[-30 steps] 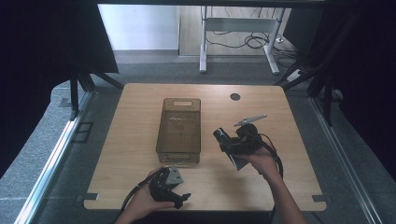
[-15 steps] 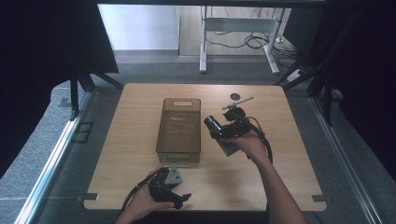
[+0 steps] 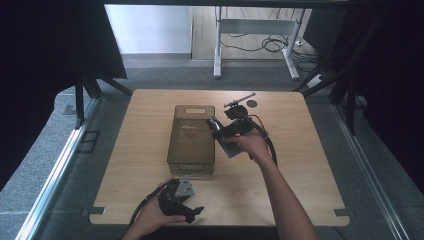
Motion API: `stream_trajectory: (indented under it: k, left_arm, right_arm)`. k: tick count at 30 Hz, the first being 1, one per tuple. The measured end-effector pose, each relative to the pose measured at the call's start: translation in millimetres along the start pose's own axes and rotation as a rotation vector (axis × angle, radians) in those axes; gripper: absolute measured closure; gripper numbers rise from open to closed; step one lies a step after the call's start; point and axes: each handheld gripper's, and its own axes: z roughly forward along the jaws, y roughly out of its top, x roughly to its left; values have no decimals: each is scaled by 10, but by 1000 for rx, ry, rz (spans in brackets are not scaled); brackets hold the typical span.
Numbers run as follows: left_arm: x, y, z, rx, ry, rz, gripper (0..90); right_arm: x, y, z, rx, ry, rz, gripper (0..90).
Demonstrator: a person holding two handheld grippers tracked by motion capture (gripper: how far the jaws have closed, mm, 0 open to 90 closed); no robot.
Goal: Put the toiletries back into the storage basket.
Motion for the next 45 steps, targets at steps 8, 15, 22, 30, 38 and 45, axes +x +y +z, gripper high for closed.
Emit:
stream_trajectory:
  k: [8, 15, 22, 30, 38, 45]
  left_arm:
    - [-8, 1, 5, 0, 0, 4, 155]
    - [-7, 1, 3, 0, -2, 1, 155]
    - [-3, -1, 4, 8, -1, 8, 155]
    - [-3, -1, 2, 7, -2, 8, 155]
    - [-3, -3, -5, 1, -1, 0, 155]
    - [-12, 0, 2, 1, -2, 5, 155]
  right_arm:
    - [145, 246, 142, 13, -4, 13, 469]
    - [167, 367, 281, 21, 8, 52, 470]
    - [187, 431, 402, 30, 22, 70, 469]
    - [237, 472, 513, 41, 11, 69, 469]
    - [295, 497, 620, 53, 14, 65, 469]
    - [301, 497, 686, 63, 13, 71, 469]
